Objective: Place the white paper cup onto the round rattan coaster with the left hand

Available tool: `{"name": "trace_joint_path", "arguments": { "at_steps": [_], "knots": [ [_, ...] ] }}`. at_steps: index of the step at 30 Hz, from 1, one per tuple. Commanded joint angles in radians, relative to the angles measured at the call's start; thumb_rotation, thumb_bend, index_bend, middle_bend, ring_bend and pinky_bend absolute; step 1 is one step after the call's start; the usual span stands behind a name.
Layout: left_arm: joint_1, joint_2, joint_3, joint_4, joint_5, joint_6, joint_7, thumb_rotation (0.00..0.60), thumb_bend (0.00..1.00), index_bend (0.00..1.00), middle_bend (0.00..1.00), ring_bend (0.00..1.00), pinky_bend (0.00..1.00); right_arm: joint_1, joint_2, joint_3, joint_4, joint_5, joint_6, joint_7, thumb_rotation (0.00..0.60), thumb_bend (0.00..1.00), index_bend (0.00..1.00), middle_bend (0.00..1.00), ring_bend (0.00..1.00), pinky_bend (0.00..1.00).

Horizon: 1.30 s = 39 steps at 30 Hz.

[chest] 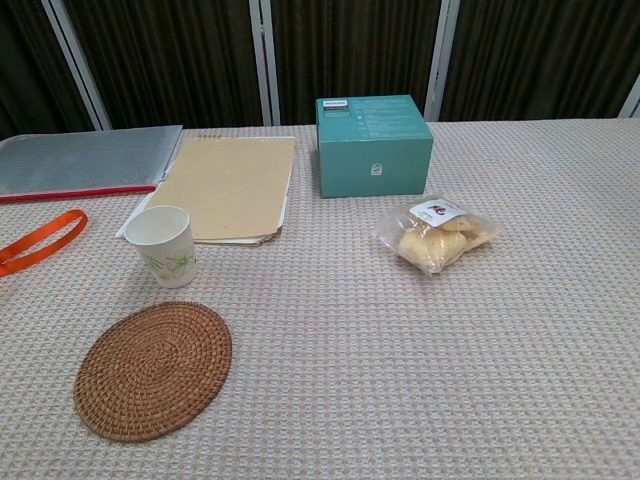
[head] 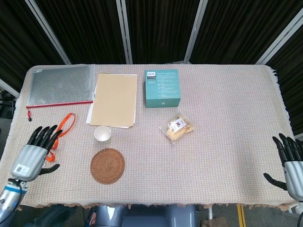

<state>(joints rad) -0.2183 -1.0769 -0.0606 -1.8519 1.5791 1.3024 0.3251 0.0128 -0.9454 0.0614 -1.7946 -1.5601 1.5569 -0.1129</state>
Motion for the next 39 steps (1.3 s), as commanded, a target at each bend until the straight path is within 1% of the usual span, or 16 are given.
{"name": "trace_joint_path", "arguments": {
  "at_steps": [1, 5, 8, 10, 12, 15, 18, 22, 25, 28, 32, 35, 39],
  "knots": [
    [-0.162, -0.146, -0.11, 0.012, -0.155, -0.172, 0.171, 0.6, 0.0, 0.06, 0.01, 0.0, 0.0, 0.018, -0.001, 0.01, -0.001, 0.033, -0.035, 0.002, 0.6, 0.0, 0.0, 0.0, 0.0, 0.0],
    [-0.263, -0.285, -0.154, 0.098, -0.293, -0.278, 0.267, 0.6, 0.0, 0.07, 0.04, 0.0, 0.04, 0.033, -0.01, 0.02, 0.009, 0.069, -0.065, -0.008, 0.6, 0.0, 0.0, 0.0, 0.0, 0.0],
    [-0.315, -0.367, -0.169, 0.161, -0.365, -0.311, 0.326, 0.6, 0.0, 0.08, 0.04, 0.01, 0.09, 0.04, -0.017, 0.027, 0.018, 0.095, -0.08, -0.019, 0.6, 0.0, 0.0, 0.0, 0.0, 0.0],
    [-0.341, -0.407, -0.171, 0.196, -0.401, -0.329, 0.353, 0.6, 0.0, 0.09, 0.04, 0.03, 0.13, 0.042, -0.021, 0.029, 0.026, 0.114, -0.089, -0.023, 0.6, 0.0, 0.0, 0.0, 0.0, 0.0],
    [-0.364, -0.44, -0.172, 0.231, -0.438, -0.346, 0.371, 0.6, 0.0, 0.1, 0.05, 0.04, 0.15, 0.044, -0.025, 0.031, 0.035, 0.13, -0.098, -0.023, 0.6, 0.0, 0.0, 0.0, 0.0, 0.0],
    [-0.393, -0.484, -0.176, 0.289, -0.482, -0.362, 0.388, 0.6, 0.0, 0.13, 0.09, 0.07, 0.18, 0.047, -0.031, 0.034, 0.049, 0.151, -0.109, -0.026, 0.6, 0.0, 0.0, 0.0, 0.0, 0.0],
    [-0.418, -0.522, -0.179, 0.353, -0.513, -0.371, 0.393, 0.6, 0.02, 0.16, 0.14, 0.1, 0.25, 0.046, -0.034, 0.037, 0.058, 0.169, -0.113, -0.029, 0.6, 0.0, 0.0, 0.0, 0.0, 0.0],
    [-0.438, -0.551, -0.181, 0.412, -0.538, -0.381, 0.387, 0.6, 0.08, 0.23, 0.25, 0.18, 0.39, 0.044, -0.036, 0.041, 0.067, 0.186, -0.113, -0.03, 0.6, 0.0, 0.0, 0.0, 0.0, 0.0],
    [-0.447, -0.562, -0.177, 0.435, -0.544, -0.382, 0.373, 0.6, 0.15, 0.3, 0.33, 0.24, 0.45, 0.045, -0.04, 0.041, 0.073, 0.194, -0.116, -0.032, 0.6, 0.0, 0.0, 0.0, 0.0, 0.0],
    [-0.452, -0.566, -0.173, 0.446, -0.54, -0.373, 0.364, 0.6, 0.18, 0.34, 0.37, 0.27, 0.48, 0.047, -0.043, 0.041, 0.078, 0.2, -0.122, -0.035, 0.6, 0.0, 0.0, 0.0, 0.0, 0.0],
    [-0.452, -0.558, -0.167, 0.432, -0.541, -0.359, 0.352, 0.6, 0.18, 0.37, 0.39, 0.29, 0.49, 0.049, -0.045, 0.041, 0.078, 0.2, -0.123, -0.034, 0.6, 0.0, 0.0, 0.0, 0.0, 0.0],
    [-0.449, -0.539, -0.165, 0.401, -0.531, -0.34, 0.345, 0.6, 0.21, 0.37, 0.41, 0.3, 0.51, 0.049, -0.044, 0.041, 0.075, 0.196, -0.122, -0.029, 0.6, 0.0, 0.0, 0.0, 0.0, 0.0],
    [-0.439, -0.501, -0.158, 0.339, -0.516, -0.309, 0.343, 0.6, 0.28, 0.38, 0.41, 0.31, 0.53, 0.049, -0.042, 0.039, 0.072, 0.187, -0.119, -0.022, 0.6, 0.0, 0.0, 0.0, 0.0, 0.0]
  ]
}}
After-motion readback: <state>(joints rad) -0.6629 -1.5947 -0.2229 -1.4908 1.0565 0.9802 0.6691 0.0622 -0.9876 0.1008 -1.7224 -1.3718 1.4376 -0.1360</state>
